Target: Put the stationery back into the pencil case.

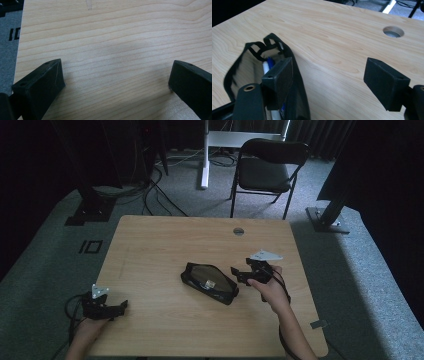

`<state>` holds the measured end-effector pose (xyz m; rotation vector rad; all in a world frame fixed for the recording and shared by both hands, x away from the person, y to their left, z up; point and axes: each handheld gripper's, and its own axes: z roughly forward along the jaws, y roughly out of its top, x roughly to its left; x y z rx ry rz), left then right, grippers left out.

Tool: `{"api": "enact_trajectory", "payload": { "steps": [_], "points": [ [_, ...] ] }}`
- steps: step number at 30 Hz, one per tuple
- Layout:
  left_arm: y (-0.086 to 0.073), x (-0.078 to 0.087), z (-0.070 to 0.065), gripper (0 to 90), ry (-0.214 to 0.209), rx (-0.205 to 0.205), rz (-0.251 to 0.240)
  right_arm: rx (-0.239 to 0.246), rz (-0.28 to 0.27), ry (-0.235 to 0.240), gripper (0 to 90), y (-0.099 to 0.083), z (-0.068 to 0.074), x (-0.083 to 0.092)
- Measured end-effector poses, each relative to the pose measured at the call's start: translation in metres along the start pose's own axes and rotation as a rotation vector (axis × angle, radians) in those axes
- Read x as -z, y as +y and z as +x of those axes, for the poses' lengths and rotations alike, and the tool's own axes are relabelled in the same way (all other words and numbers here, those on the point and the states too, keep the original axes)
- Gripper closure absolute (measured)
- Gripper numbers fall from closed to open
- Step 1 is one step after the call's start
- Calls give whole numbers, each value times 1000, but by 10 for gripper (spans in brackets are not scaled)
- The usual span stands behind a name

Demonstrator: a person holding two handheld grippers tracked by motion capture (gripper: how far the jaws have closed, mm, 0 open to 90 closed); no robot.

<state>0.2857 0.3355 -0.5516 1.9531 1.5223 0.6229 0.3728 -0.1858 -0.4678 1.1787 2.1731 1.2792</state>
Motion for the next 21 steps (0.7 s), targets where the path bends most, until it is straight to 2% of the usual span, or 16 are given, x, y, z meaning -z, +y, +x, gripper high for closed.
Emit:
{"api": "enact_trajectory", "payload": {
  "steps": [8,10,21],
  "points": [
    [0,0,0,1,0,0,0,-29,-8,-29,221,-14,-13,7],
    [0,0,0,1,0,0,0,-38,-1,-47,218,-20,-19,11],
    [0,0,0,1,0,0,0,-83,16,-73,207,-42,-33,21]
  ]
}}
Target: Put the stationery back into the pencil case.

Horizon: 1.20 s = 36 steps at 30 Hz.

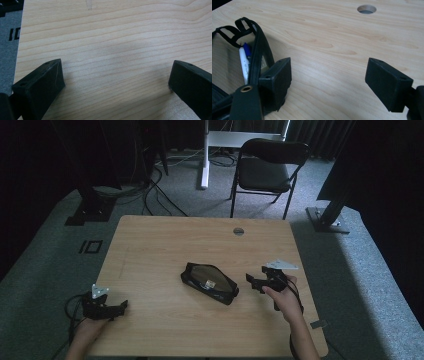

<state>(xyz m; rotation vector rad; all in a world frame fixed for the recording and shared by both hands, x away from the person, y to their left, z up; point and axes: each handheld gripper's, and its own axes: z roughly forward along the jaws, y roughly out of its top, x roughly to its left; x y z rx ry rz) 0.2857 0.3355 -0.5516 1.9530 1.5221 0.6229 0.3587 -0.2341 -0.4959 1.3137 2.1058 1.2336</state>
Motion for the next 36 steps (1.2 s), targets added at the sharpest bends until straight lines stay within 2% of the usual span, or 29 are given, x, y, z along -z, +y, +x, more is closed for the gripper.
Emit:
{"api": "enact_trajectory", "payload": {
  "steps": [12,20,30,36],
  "points": [
    [0,0,0,1,0,0,0,-37,8,-42,194,-23,-12,8],
    [0,0,0,1,0,0,0,-59,25,-82,189,-39,-20,12],
    [0,0,0,1,0,0,0,-67,77,-152,180,-57,-26,16],
    [0,0,0,1,0,0,-1,-85,71,-181,153,-64,-28,19]
  ]
}}
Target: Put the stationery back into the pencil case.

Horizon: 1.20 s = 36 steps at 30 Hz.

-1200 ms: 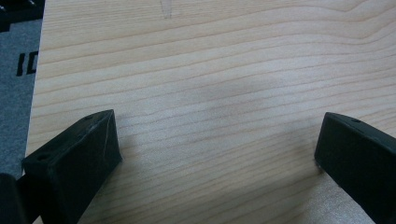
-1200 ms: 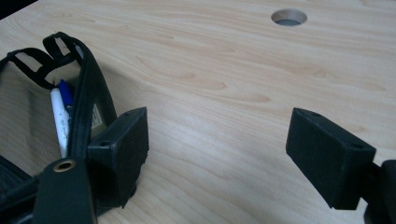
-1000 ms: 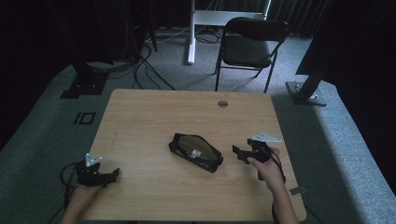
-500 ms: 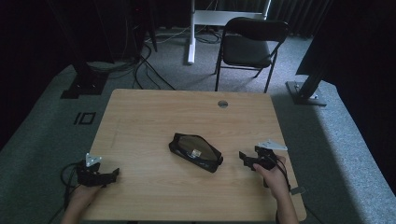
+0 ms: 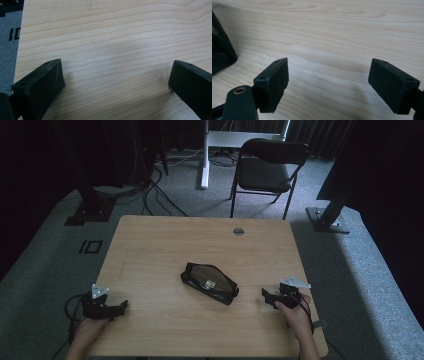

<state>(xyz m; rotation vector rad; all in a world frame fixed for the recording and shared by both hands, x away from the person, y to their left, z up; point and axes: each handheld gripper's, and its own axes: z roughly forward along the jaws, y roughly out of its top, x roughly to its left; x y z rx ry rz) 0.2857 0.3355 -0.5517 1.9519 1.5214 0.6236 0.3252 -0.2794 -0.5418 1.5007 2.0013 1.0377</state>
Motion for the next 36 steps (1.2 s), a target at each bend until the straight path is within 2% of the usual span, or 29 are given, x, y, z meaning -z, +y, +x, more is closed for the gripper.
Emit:
{"api": "enact_trajectory", "payload": {
  "steps": [10,20,22,27,36],
  "points": [
    [0,0,0,1,0,-2,2,3,21,-90,135,-11,-7,10],
    [0,0,0,1,0,-2,1,-27,65,-192,133,-26,-14,16],
    [0,0,0,1,0,-2,1,-55,60,-197,132,-28,-16,18],
    [0,0,0,1,0,-2,1,-87,56,-221,132,-33,-21,23],
    [0,0,0,1,0,-2,1,-92,58,-224,125,-34,-23,25]
  ]
}}
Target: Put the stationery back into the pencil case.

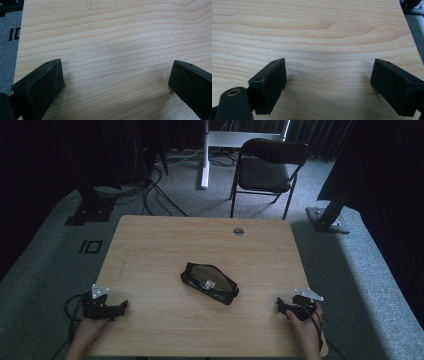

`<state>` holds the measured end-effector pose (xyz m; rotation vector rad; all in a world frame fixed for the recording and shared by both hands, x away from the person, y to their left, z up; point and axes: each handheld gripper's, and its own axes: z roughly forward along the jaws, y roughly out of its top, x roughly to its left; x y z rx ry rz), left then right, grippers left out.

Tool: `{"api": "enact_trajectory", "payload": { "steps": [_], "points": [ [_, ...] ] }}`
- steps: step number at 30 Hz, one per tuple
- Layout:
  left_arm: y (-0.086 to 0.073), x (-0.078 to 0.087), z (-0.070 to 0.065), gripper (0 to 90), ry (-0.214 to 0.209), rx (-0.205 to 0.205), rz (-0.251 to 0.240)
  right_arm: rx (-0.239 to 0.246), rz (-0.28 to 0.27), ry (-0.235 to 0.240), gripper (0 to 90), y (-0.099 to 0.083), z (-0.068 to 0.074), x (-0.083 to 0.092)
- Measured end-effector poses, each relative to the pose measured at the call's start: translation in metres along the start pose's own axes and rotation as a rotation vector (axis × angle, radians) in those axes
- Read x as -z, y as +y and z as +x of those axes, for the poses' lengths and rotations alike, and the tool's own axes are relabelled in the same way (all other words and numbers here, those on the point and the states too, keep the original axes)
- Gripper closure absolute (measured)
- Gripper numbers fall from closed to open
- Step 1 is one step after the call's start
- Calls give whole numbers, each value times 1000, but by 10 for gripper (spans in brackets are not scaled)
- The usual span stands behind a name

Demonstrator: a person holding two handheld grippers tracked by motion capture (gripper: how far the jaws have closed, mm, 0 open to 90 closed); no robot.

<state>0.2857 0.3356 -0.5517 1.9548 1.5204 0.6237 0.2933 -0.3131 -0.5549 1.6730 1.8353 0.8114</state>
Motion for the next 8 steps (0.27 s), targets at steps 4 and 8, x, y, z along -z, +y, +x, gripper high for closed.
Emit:
{"api": "enact_trajectory", "payload": {
  "steps": [4,8],
  "points": [
    [0,0,0,1,0,0,0,0,1,0,124,0,0,0],
    [0,0,0,1,0,-1,1,1,1,1,124,0,0,0]
  ]
}}
